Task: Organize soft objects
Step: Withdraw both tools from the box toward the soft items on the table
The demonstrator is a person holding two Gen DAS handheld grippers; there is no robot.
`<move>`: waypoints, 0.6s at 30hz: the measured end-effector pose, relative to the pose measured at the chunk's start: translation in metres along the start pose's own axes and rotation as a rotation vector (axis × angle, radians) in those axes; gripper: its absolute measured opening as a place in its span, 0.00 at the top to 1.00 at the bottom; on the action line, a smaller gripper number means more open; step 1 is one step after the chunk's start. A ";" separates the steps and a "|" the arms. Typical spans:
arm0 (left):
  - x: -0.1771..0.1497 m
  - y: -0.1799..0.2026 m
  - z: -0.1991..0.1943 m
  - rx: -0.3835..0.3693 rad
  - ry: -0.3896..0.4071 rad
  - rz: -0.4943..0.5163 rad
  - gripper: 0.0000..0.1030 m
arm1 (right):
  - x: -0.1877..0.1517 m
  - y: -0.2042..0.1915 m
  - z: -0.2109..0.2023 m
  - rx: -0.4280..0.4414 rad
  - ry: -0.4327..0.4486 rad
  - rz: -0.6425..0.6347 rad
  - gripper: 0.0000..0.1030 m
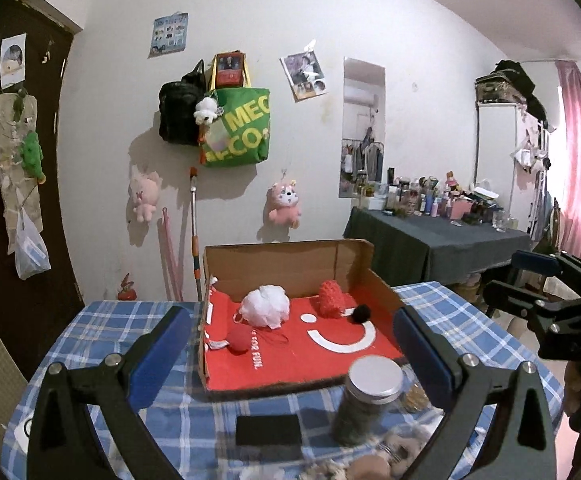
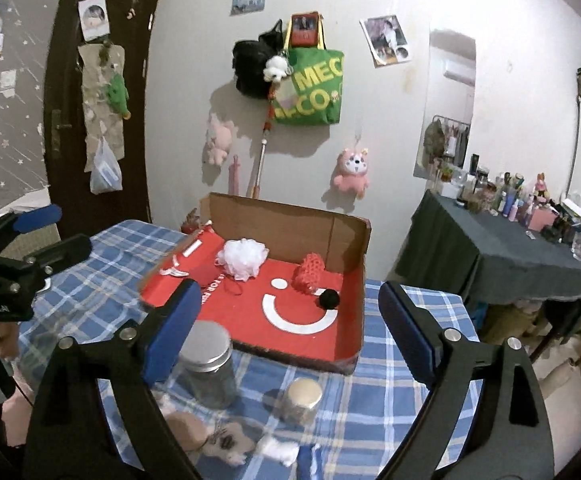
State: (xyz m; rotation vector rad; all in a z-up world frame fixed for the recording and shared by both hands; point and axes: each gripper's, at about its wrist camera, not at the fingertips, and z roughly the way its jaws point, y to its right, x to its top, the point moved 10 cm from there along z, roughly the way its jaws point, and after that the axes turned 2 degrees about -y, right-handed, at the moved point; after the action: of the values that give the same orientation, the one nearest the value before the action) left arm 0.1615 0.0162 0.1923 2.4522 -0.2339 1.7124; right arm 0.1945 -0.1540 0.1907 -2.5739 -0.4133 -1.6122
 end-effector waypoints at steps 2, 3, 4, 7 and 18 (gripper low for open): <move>-0.006 0.003 -0.010 0.005 0.019 0.001 0.00 | -0.007 -0.007 -0.013 0.005 0.020 -0.002 0.11; -0.010 0.004 -0.016 0.015 0.032 0.004 0.00 | -0.011 -0.011 -0.020 0.006 0.032 -0.004 0.11; -0.014 0.005 -0.022 0.023 0.046 0.006 0.00 | -0.015 -0.013 -0.025 0.004 0.040 -0.007 0.11; -0.027 0.008 -0.034 0.031 0.068 0.008 0.00 | -0.031 -0.023 -0.043 -0.014 0.070 -0.016 0.10; -0.083 0.010 -0.043 0.069 0.052 -0.018 0.00 | -0.096 -0.029 -0.060 -0.103 0.082 0.062 0.10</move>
State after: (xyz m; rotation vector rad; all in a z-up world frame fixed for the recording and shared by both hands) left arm 0.0918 0.0195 0.1289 2.4451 -0.1483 1.8034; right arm 0.0952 -0.1560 0.1289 -2.5530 -0.2481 -1.7544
